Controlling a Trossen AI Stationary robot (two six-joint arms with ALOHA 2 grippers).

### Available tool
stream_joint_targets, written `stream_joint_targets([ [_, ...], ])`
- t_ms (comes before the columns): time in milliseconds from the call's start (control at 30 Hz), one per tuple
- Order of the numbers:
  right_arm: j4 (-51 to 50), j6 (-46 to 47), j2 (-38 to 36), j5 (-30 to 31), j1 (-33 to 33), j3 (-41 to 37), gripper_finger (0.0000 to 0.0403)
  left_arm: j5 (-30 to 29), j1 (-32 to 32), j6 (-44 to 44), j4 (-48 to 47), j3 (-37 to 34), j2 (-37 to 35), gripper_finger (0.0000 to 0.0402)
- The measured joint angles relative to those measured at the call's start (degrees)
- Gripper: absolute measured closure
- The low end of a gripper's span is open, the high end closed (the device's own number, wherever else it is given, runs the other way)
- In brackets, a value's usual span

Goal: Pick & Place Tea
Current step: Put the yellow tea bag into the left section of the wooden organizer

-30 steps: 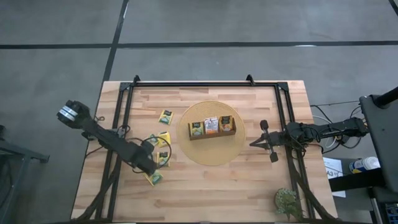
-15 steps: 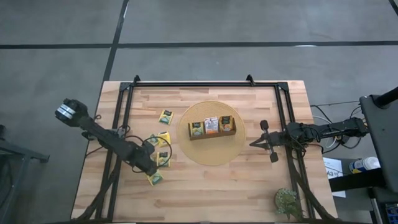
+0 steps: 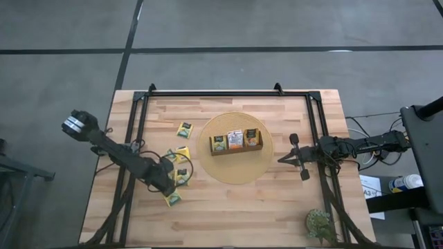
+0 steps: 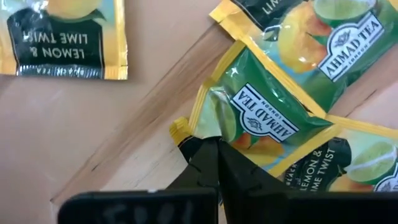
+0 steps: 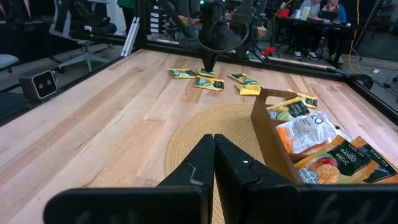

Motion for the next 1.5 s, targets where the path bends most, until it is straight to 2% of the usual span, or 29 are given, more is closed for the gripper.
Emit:
stream_joint_targets([
  [200,0.00,0.09,0.00,0.00,0.00,0.00,0.0394,-0.52,0.00,6.33,-6.08,5.92,0.20,0.0401],
  [533,-0.01,-0.02,0.04,-0.01,0.00,0.00,0.0394,-10.18,0.00,14.48,-18.36,21.06,0.16,0.0402],
  [833,-0.01,0.01,0.00,0.00,0.00,0.00,0.0394,-15.23,2.49,21.38,-29.28,29.68,2.12,0.0401],
  [1133,-0.01,0.07,-0.01,-0.01,0.00,0.00,0.0394,-17.27,7.38,36.55,-32.38,38.22,11.82,0.0401],
  [1500,-0.01,-0.02,0.00,0.00,0.00,0.00,0.0394,-29.25,10.35,49.88,-45.36,57.87,28.39,0.0401],
])
